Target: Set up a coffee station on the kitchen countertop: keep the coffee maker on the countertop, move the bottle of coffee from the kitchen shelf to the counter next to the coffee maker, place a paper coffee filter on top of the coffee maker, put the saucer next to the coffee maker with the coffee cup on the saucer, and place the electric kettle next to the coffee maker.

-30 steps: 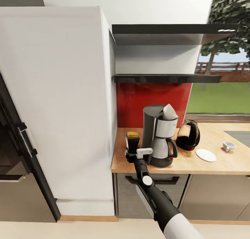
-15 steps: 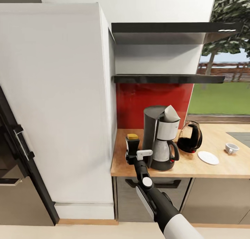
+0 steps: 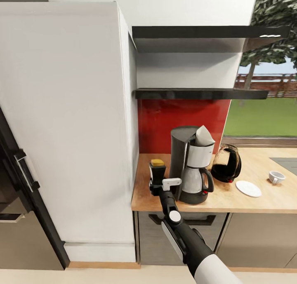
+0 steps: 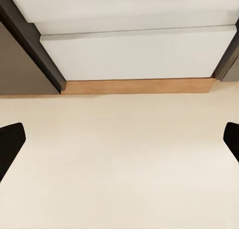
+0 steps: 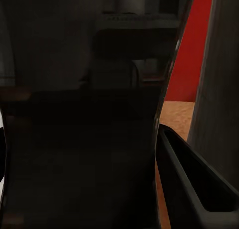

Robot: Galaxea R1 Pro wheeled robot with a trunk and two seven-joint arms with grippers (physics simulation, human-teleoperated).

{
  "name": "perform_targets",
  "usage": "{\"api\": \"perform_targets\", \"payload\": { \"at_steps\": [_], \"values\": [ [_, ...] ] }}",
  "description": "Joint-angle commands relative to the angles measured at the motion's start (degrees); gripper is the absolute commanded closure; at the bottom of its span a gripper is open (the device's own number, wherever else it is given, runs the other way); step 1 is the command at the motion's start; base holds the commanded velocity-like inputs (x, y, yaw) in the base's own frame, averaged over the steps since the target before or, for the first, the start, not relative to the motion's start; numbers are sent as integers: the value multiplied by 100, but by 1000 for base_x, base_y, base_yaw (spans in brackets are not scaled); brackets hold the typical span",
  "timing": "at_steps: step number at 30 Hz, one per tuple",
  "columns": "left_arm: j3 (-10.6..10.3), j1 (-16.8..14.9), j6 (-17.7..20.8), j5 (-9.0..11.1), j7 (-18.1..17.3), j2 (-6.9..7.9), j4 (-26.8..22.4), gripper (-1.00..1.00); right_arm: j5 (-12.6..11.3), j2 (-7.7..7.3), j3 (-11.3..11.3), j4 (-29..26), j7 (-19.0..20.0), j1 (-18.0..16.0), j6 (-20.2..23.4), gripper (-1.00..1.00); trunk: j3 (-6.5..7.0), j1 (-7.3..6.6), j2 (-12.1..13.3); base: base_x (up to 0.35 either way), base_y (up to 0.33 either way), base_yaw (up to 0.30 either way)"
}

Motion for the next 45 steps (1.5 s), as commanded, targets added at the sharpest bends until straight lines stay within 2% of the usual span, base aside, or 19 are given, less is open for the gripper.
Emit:
{"api": "perform_targets", "payload": {
  "at_steps": [1,8,14,21,29,30,36,45],
  "values": [
    [-48,-2,-18,60,-3,3,1,-100,-42,0,15,63,-24,-4,-36,100,-2,2,-4,7,0,0],
    [-40,7,-22,32,9,1,10,-100,-67,0,15,69,-38,-4,-85,100,-3,2,-5,46,1,0],
    [-32,7,-18,30,9,7,9,-100,-68,0,17,-75,-41,-4,-147,100,-3,2,-5,269,93,0],
    [-30,13,-25,34,9,14,9,-100,-65,0,15,1,-50,-4,-157,100,-3,2,-5,179,76,0],
    [-30,16,-27,34,9,16,9,-100,-111,0,1,266,-50,-4,-374,100,-3,2,-5,8,3,0],
    [-30,16,-27,34,9,16,9,-100,-186,0,3,955,-50,-4,-970,100,-3,2,-5,0,0,0],
    [-30,9,-27,34,9,16,1,-100,-375,0,8,1101,-57,-4,-990,100,-3,2,-5,0,0,0],
    [-38,16,-27,29,9,13,0,-100,-420,0,14,1165,-59,-4,-991,100,-3,2,-5,0,0,0]
  ]
}}
